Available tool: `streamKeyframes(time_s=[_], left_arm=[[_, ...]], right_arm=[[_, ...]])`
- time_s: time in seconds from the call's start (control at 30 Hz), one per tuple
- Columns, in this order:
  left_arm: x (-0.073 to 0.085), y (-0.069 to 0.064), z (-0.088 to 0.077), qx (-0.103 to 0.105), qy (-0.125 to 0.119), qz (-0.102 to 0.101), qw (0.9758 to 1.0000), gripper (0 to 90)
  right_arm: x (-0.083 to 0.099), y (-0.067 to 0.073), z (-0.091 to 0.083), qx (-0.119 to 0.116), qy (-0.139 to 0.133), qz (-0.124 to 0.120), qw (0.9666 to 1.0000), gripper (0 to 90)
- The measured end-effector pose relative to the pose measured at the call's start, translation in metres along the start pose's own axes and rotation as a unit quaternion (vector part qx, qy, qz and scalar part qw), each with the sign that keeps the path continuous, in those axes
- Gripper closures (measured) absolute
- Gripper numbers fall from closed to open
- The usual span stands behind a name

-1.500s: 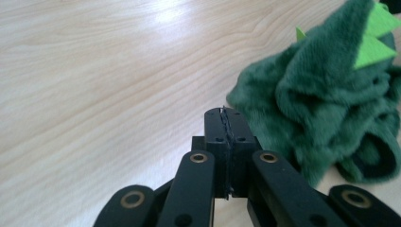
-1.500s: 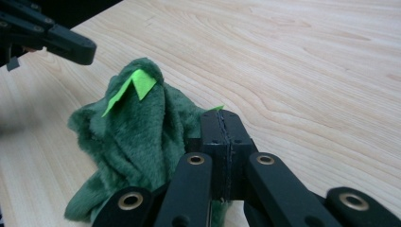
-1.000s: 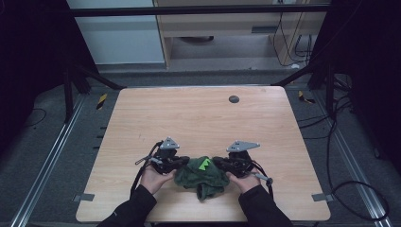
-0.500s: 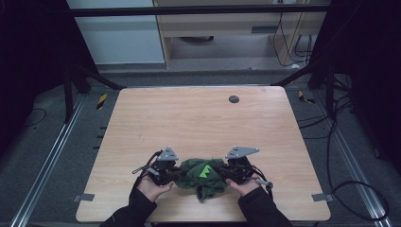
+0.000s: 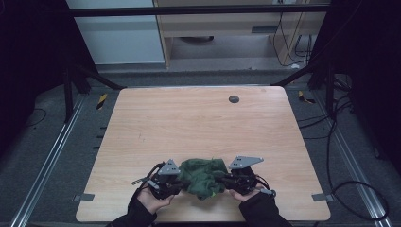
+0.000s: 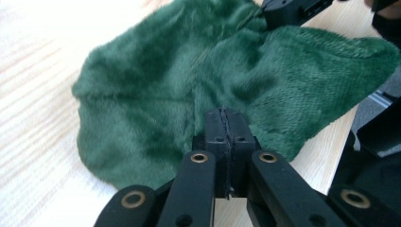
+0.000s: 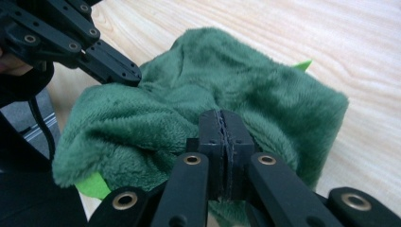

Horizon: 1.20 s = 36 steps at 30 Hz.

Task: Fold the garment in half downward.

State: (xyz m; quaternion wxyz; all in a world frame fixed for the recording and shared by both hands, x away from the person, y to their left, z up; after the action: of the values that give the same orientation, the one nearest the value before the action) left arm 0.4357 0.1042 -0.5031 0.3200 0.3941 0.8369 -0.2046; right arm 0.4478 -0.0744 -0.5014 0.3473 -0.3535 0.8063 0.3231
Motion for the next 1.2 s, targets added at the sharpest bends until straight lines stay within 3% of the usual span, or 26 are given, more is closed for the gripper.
streamKeyframes(time_s=[0.4,0.63,0.8,1.0,1.2], left_arm=[[0.013,0.001,0.005,-0.001,0.023,-0.004,0.9997,89.5],[0.019,0.003,0.014,-0.005,0.042,-0.001,0.9991,89.5],[0.016,0.008,0.010,-0.014,0.031,-0.007,0.9994,89.4],[0.009,0.022,-0.006,-0.040,0.005,-0.022,0.9989,86.0],[0.010,0.042,-0.017,-0.074,-0.005,-0.035,0.9967,79.0]], right_arm=[[0.019,0.005,-0.001,-0.010,0.015,0.009,0.9998,87.1],[0.024,0.001,0.004,-0.002,0.020,0.004,0.9998,86.3],[0.024,-0.001,0.007,0.001,0.019,0.003,0.9998,86.2],[0.013,-0.003,-0.003,0.008,-0.014,-0.003,0.9999,83.9],[0.003,-0.021,-0.024,0.047,-0.049,0.005,0.9977,79.0]])
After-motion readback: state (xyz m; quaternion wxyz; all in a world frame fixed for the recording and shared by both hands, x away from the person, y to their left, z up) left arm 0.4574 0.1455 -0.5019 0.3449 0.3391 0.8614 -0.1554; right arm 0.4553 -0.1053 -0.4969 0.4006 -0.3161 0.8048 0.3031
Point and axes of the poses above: each handheld gripper's, and its own axes: z roughly forward along the jaws, x roughly out of its underside, y roughly to its left, the point moved 7 cm from there along z, roughly forward along the jaws, and after that the axes turned 5 degrees about -x, right-handed, at the moved point
